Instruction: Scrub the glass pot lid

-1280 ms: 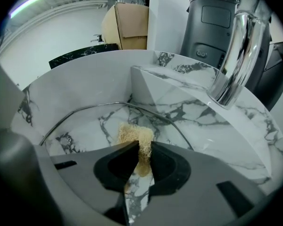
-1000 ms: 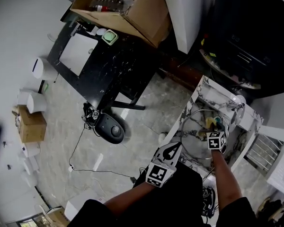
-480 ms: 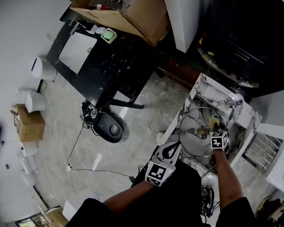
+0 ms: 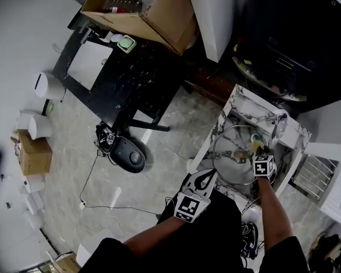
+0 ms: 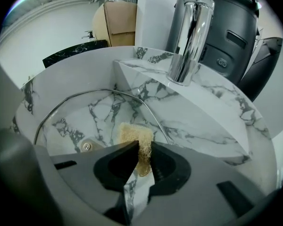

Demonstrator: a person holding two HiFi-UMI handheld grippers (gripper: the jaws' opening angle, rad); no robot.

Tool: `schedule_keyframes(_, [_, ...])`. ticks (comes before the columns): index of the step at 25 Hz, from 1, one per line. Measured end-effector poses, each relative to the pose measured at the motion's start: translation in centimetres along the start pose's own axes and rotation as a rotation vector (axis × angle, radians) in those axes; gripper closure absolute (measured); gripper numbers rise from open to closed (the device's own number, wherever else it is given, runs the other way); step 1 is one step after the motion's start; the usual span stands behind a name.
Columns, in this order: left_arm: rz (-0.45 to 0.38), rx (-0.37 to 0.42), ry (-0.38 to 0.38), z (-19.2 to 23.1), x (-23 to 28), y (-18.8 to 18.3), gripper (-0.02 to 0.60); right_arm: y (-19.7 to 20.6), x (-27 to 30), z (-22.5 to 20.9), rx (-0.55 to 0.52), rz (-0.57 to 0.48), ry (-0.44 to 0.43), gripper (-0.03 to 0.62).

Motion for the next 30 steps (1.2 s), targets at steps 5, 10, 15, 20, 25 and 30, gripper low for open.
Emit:
schedule_keyframes(5, [-0.006, -0.006, -0.001, -0.5, -0.5, 0.5, 0.565, 0.9, -0.8, -0.2, 0.000, 0.027, 0.008, 0.533])
schedule_keyframes(10, [-0.013, -0.008, -0.005, -0.7, -0.9, 0.5, 0.565, 1.6, -1.3, -0.2, 0.003, 0.044, 0.010, 0.533])
schedule_keyframes(15, [-0.041, -0.012, -0.007, -1.3, -1.3, 0.4, 0.565, 2.7, -1.8, -0.1, 0.007, 0.048, 0.006, 0.533])
schedule_keyframes(20, [-0.049, -0.012, 0.002, -2.2, -1.4, 0.9, 0.565, 3.7, -2.3, 0.4, 0.004, 0.052, -0.003, 0.533])
schedule_keyframes(25, [-0.057, -0.005, 0.016, -2.9, -1.4, 0.6, 0.565, 5.0, -3.0, 0.9, 0.000, 0.067, -0.011, 0.533])
schedule_keyframes(30, [-0.069, -0.006, 0.019, -3.0, -1.5, 0.8, 0.565, 5.4, -3.7, 1.5, -0.010, 0.070, -0.022, 0.533])
Point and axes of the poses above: the fingertips, and each gripper's own axes: x forward along the fingers, z to its left, y out of its underside, the point moved 3 cm from there along -x, backward along the fingers, and after that the axes turned 7 degrees about -x, right-handed, at the moved point
